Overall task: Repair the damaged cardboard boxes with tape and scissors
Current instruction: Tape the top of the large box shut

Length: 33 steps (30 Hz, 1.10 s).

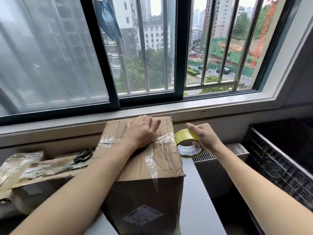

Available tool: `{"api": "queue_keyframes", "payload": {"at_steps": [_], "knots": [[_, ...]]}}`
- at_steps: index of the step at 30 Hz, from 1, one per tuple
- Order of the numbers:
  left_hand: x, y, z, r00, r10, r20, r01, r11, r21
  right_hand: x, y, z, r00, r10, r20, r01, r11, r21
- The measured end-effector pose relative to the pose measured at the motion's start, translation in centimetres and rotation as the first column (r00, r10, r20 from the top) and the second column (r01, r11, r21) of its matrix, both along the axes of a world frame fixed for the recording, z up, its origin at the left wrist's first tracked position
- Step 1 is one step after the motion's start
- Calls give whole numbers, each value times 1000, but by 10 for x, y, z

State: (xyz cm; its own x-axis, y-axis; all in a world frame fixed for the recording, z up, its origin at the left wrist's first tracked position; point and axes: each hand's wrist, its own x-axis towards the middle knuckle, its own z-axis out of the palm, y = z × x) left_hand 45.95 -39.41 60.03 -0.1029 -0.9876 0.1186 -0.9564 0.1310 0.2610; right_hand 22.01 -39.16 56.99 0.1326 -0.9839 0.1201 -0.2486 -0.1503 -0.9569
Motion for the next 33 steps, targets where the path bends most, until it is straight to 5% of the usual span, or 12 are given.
{"api": "queue_keyframes", "payload": {"at_steps": [9,14,18,22,26,33], "knots": [[-58,2,2,992,-96,79,89,992,88,-1,2,-31,987,-44,158,29,995,95],[-54,5,0,993,-77,92,67,991,114,9,6,-63,957,62,-284,-29,993,117],[-55,7,9,996,-37,87,22,987,162,18,13,-76,937,-38,-348,58,997,49],[-69,20,26,980,43,192,-82,976,200,14,8,-71,932,-50,-359,65,997,31],[-91,42,43,881,136,453,-162,987,19,13,7,-74,940,-101,-325,110,994,11],[-115,39,44,716,156,681,-352,922,159,15,2,-77,956,-138,-260,150,988,30]]}}
